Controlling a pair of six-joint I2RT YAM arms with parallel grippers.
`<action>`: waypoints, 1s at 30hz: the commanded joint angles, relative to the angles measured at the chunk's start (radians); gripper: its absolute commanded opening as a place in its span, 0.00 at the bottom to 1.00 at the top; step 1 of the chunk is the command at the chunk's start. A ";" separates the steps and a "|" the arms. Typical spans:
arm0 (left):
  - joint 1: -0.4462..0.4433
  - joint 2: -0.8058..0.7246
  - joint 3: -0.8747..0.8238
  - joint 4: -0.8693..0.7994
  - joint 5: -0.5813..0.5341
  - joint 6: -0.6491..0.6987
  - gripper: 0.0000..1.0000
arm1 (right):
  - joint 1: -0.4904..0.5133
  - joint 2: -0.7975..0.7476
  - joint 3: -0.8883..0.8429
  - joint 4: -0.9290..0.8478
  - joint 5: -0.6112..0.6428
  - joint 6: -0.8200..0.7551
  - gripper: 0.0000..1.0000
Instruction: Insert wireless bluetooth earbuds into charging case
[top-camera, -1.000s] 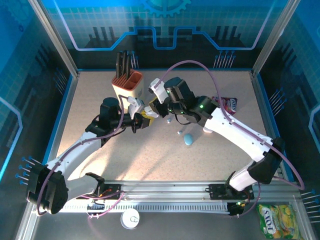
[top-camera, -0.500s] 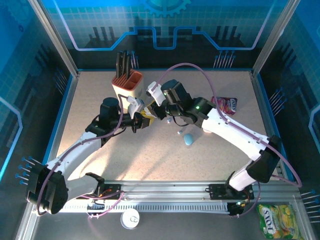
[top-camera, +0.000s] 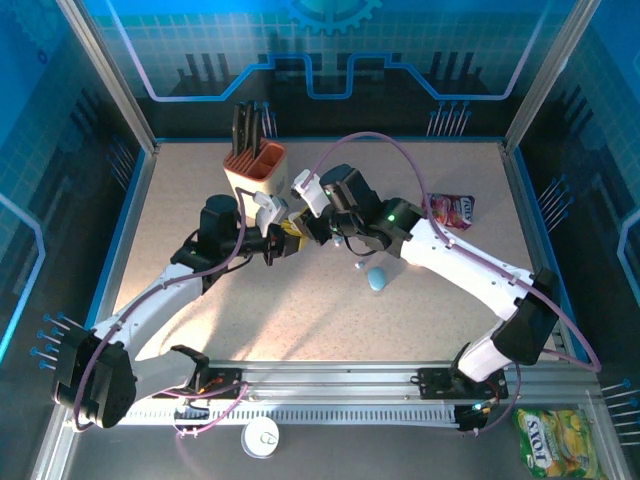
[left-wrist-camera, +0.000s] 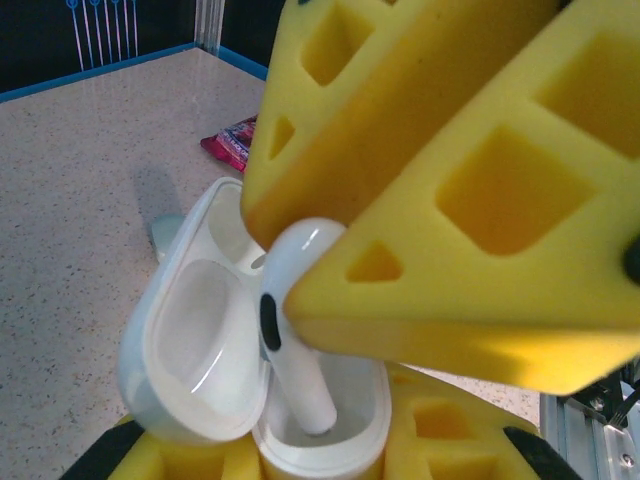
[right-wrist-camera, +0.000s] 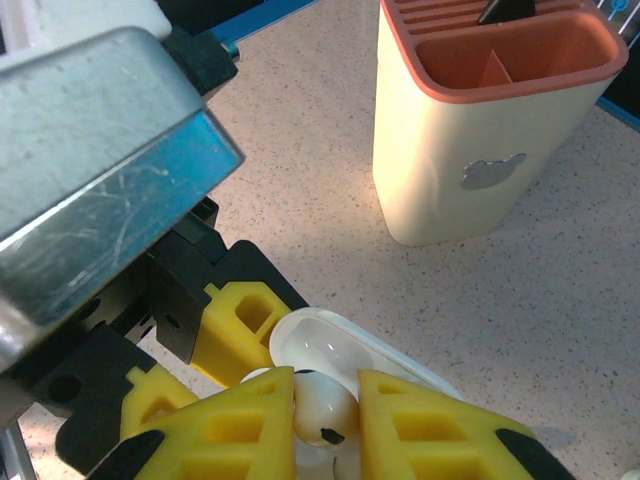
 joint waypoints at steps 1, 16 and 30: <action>-0.008 -0.002 0.033 0.035 0.012 -0.012 0.15 | 0.014 0.014 -0.013 0.004 -0.038 0.009 0.20; -0.006 -0.016 0.018 0.029 0.003 0.014 0.15 | -0.044 -0.039 -0.031 0.016 -0.066 0.073 0.35; -0.005 -0.014 -0.002 0.014 0.001 0.099 0.16 | -0.219 -0.149 -0.138 0.124 -0.234 0.190 0.38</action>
